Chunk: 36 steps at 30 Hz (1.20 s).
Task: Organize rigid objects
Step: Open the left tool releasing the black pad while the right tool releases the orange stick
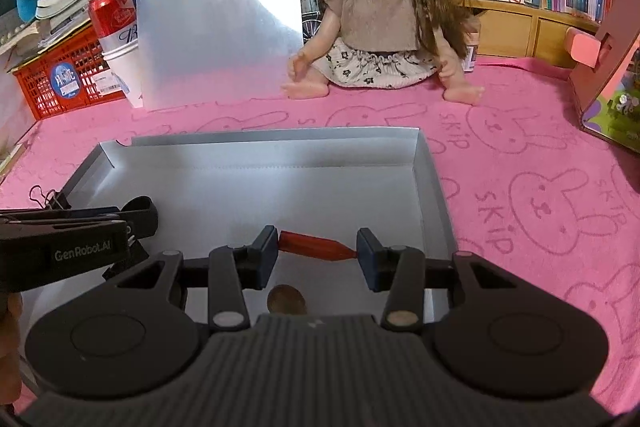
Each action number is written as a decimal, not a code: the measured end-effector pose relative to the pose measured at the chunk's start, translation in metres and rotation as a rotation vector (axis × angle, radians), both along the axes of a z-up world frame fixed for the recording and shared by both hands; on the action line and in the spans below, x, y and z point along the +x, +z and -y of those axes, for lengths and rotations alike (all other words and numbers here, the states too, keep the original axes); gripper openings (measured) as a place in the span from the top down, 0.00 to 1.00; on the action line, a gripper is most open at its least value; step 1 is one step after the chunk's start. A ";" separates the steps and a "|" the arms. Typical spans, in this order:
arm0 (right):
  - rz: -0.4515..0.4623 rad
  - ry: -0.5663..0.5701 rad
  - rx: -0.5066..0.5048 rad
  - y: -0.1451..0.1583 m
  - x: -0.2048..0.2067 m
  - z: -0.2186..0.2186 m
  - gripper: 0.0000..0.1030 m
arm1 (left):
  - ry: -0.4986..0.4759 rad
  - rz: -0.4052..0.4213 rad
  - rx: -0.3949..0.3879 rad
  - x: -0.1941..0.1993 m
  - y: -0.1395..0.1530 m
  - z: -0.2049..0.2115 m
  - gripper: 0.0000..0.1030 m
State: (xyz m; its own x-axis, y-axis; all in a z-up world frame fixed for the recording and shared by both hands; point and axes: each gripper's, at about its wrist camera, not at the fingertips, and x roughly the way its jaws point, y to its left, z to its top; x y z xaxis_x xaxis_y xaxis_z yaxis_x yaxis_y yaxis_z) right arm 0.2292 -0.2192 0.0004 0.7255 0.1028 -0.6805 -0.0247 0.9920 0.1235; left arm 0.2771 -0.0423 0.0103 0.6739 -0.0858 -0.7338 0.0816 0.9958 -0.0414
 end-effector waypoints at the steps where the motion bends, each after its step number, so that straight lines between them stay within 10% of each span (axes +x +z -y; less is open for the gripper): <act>1: -0.001 0.001 -0.003 0.000 0.000 0.000 0.53 | -0.001 0.000 0.002 0.000 0.000 0.000 0.70; 18: 0.105 0.004 0.043 0.028 -0.027 0.006 0.25 | -0.046 0.090 0.025 -0.034 0.029 -0.001 0.46; 36: 0.247 0.106 0.007 0.057 -0.102 0.008 0.16 | -0.138 0.204 -0.002 -0.114 0.064 -0.009 0.38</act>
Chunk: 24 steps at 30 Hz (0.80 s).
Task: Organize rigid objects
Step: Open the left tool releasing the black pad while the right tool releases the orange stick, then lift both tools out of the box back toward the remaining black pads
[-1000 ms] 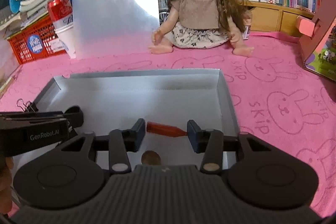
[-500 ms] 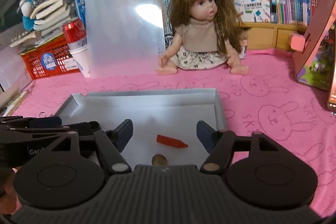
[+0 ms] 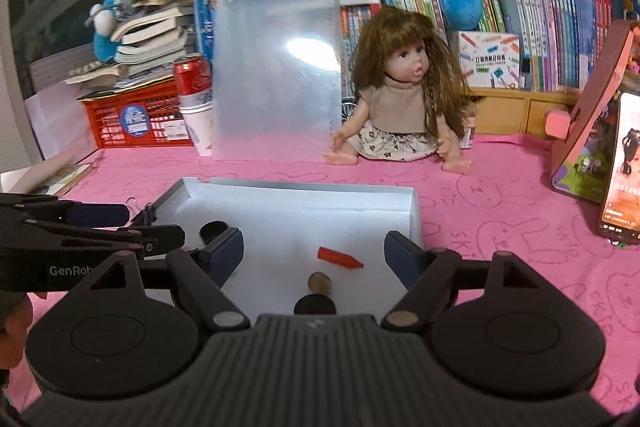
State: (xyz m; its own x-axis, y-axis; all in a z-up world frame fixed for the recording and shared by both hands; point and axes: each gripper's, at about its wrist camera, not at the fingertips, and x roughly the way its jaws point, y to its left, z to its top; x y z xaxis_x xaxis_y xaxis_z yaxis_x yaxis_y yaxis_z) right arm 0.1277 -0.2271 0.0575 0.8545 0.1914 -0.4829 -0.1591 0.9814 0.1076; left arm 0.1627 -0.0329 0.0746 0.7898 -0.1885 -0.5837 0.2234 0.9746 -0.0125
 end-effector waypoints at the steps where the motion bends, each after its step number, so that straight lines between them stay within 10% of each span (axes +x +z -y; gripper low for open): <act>1: 0.008 0.007 -0.004 0.001 -0.005 0.000 0.16 | -0.004 0.005 -0.003 -0.005 0.001 0.000 0.38; 24: 0.031 0.098 -0.112 -0.028 -0.088 0.003 0.14 | -0.103 -0.056 -0.043 -0.105 -0.031 -0.015 0.35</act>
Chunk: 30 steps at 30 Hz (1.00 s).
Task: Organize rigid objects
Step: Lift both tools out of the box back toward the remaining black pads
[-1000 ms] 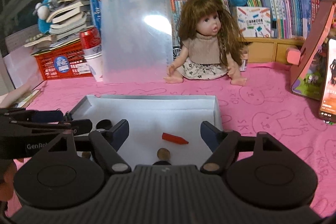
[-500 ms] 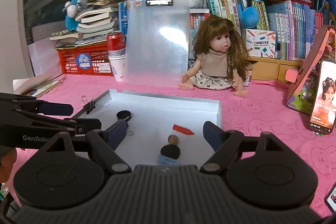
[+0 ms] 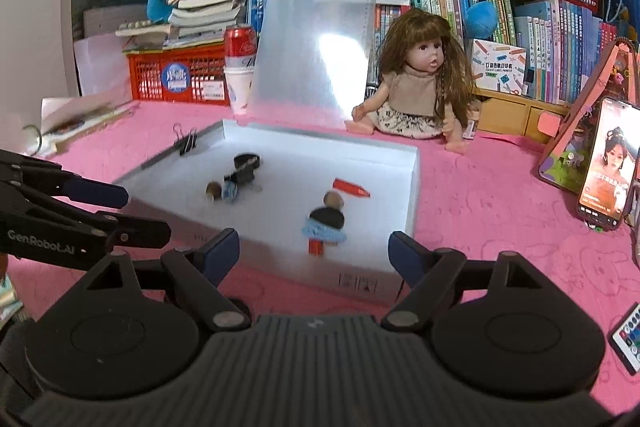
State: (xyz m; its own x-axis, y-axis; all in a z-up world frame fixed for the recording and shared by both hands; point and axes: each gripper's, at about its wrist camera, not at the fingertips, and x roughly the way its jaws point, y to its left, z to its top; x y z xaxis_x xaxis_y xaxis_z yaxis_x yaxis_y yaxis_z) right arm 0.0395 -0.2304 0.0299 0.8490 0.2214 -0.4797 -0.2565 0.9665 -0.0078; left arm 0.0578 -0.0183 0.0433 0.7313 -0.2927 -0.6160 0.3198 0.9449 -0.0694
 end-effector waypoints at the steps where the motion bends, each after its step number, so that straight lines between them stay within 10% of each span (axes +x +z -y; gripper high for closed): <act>1: -0.004 0.000 0.000 -0.002 -0.001 0.000 0.14 | -0.004 -0.004 0.001 -0.003 -0.002 0.000 0.35; 30: -0.042 0.001 -0.049 -0.029 -0.016 0.000 0.14 | -0.095 -0.043 0.022 -0.017 -0.037 0.030 0.61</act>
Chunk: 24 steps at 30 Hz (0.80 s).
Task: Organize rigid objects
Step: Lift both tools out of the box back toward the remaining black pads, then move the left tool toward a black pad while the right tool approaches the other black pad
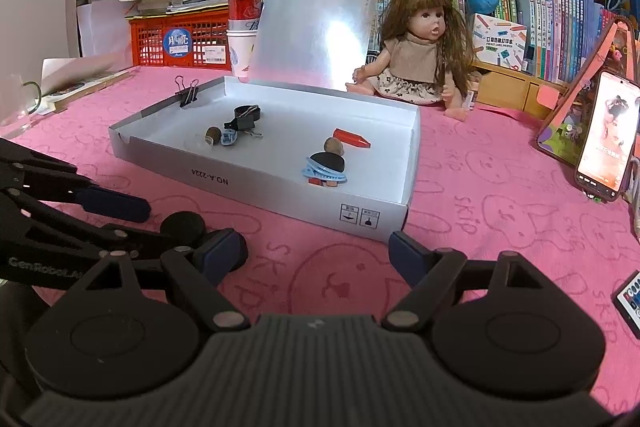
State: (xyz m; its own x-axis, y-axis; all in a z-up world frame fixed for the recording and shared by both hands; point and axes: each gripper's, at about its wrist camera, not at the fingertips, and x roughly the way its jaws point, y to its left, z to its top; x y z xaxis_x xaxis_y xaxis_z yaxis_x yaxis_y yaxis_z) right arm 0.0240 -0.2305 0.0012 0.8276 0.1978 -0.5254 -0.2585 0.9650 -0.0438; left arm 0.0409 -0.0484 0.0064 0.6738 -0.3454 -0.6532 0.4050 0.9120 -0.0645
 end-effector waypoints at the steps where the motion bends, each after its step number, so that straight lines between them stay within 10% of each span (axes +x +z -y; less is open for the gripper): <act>1: 0.000 0.000 0.000 0.000 0.000 0.000 0.14 | 0.000 0.005 0.000 0.000 0.000 0.001 0.65; 24: 0.004 0.094 -0.029 -0.009 -0.010 -0.026 0.14 | 0.069 0.073 0.030 -0.005 0.007 -0.014 0.76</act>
State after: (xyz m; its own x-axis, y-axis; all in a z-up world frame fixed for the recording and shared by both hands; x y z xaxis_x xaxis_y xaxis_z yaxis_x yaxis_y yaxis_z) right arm 0.0137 -0.2049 -0.0074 0.8081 0.2597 -0.5287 -0.3477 0.9348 -0.0722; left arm 0.0362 -0.0340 0.0137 0.7412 -0.2779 -0.6110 0.3441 0.9389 -0.0096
